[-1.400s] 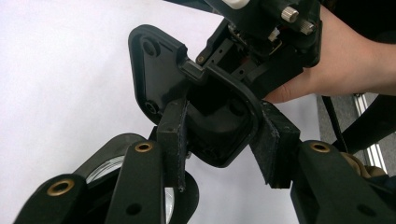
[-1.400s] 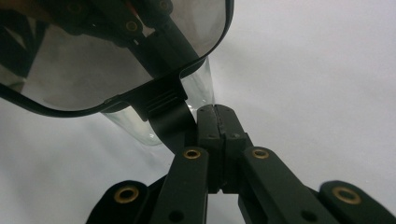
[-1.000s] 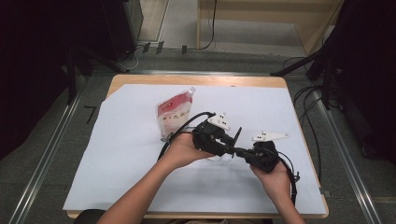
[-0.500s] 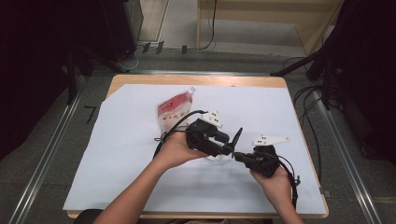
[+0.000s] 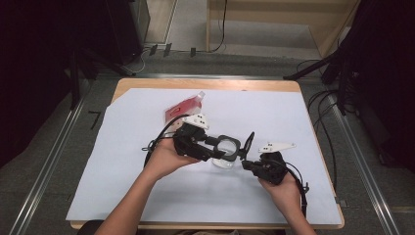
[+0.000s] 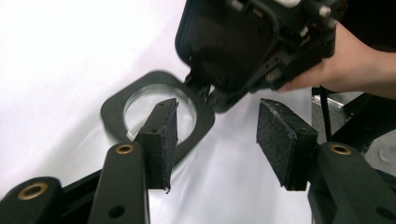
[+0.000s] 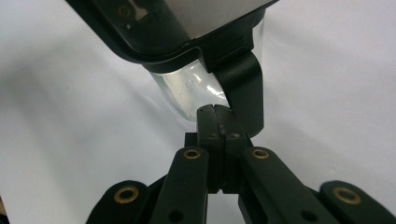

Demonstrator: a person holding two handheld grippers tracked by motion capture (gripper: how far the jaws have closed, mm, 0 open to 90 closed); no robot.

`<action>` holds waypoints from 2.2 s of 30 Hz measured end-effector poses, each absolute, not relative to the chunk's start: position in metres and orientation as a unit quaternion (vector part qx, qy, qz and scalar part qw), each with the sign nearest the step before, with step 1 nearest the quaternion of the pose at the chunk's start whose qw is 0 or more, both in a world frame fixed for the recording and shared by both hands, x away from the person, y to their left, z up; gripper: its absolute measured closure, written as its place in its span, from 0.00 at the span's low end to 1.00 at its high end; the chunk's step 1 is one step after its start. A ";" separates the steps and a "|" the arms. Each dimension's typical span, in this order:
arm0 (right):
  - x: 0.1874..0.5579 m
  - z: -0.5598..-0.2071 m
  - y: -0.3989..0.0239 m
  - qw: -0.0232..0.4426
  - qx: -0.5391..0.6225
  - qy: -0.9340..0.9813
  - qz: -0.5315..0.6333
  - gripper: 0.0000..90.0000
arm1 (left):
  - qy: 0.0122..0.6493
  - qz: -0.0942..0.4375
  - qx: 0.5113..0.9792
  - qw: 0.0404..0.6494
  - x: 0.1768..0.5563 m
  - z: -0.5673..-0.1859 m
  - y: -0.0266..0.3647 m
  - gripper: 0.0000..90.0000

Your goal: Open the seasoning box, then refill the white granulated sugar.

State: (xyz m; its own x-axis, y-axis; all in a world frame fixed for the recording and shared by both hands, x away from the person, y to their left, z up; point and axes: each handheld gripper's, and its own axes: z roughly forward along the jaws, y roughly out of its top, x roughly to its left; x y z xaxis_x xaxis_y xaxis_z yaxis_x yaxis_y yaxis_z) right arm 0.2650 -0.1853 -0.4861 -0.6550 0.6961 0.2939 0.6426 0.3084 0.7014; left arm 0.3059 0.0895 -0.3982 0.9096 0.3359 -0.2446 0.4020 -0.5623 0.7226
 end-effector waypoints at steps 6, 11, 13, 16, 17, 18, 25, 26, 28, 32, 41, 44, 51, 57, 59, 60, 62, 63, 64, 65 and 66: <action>0.272 -0.486 -0.192 0.040 0.422 0.804 0.417 1.00 | 0.224 -0.035 0.878 0.421 0.304 -0.400 0.108 0.56; 0.279 -0.486 -0.196 0.043 0.425 0.803 0.416 1.00 | 0.244 -0.026 0.870 0.427 0.304 -0.397 0.123 0.56; 0.282 -0.486 -0.197 0.045 0.425 0.803 0.416 1.00 | 0.256 -0.016 0.869 0.424 0.302 -0.396 0.129 0.56; 0.286 -0.486 -0.199 0.049 0.427 0.802 0.416 0.99 | 0.263 -0.012 0.866 0.425 0.302 -0.395 0.138 0.55; 0.287 -0.486 -0.200 0.051 0.427 0.801 0.417 0.98 | 0.267 -0.009 0.865 0.425 0.301 -0.395 0.142 0.55; 0.288 -0.486 -0.201 0.056 0.429 0.799 0.417 0.98 | 0.271 -0.006 0.865 0.421 0.301 -0.396 0.144 0.53; 0.290 -0.483 -0.206 0.058 0.431 0.795 0.422 0.97 | 0.299 0.002 0.859 0.416 0.301 -0.396 0.165 0.53; 0.288 -0.482 -0.205 0.055 0.429 0.795 0.424 0.96 | 0.301 0.000 0.856 0.419 0.302 -0.396 0.168 0.53; 0.284 -0.481 -0.204 0.053 0.424 0.797 0.426 0.94 | 0.309 0.006 0.854 0.418 0.303 -0.395 0.175 0.53; 0.273 -0.480 -0.199 0.050 0.407 0.802 0.435 0.86 | 0.322 0.004 0.847 0.423 0.305 -0.394 0.185 0.53; 0.257 -0.479 -0.190 0.039 0.380 0.810 0.445 0.75 | 0.342 0.016 0.844 0.413 0.307 -0.392 0.202 0.54; 0.256 -0.480 -0.187 0.036 0.378 0.812 0.444 0.73 | 0.349 0.013 0.842 0.411 0.308 -0.392 0.207 0.54; 0.255 -0.480 -0.185 0.032 0.369 0.815 0.445 0.69 | 0.367 0.025 0.834 0.410 0.311 -0.391 0.223 0.53; 0.254 -0.481 -0.181 0.029 0.360 0.820 0.443 0.68 | 0.385 0.029 0.825 0.413 0.317 -0.393 0.233 0.53; 0.252 -0.480 -0.179 0.024 0.359 0.822 0.442 0.68 | 0.385 0.025 0.823 0.417 0.321 -0.395 0.234 0.54; 0.252 -0.480 -0.178 0.026 0.357 0.822 0.443 0.69 | 0.388 0.023 0.821 0.418 0.323 -0.395 0.234 0.54; 0.251 -0.480 -0.176 0.023 0.352 0.825 0.441 0.68 | 0.388 0.031 0.823 0.415 0.327 -0.396 0.233 0.55; 0.250 -0.480 -0.176 0.023 0.352 0.825 0.441 0.68 | 0.387 0.027 0.822 0.417 0.329 -0.396 0.232 0.55; 0.249 -0.480 -0.175 0.023 0.350 0.826 0.440 0.68 | 0.385 0.029 0.823 0.417 0.331 -0.397 0.231 0.55; 0.248 -0.480 -0.174 0.024 0.349 0.827 0.440 0.68 | 0.382 0.029 0.824 0.417 0.332 -0.397 0.229 0.55; 0.247 -0.479 -0.174 0.023 0.349 0.827 0.440 0.68 | 0.385 0.028 0.822 0.420 0.334 -0.398 0.228 0.55</action>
State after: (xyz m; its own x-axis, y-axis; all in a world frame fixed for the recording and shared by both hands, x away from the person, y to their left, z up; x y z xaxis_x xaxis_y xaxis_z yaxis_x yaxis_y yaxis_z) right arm 0.2475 -0.1739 -0.4794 -0.7551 0.5976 0.2696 0.5571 0.3681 0.7444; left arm 0.3339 0.2276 -0.3979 0.7024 0.6559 -0.2764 0.6083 -0.3516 0.7116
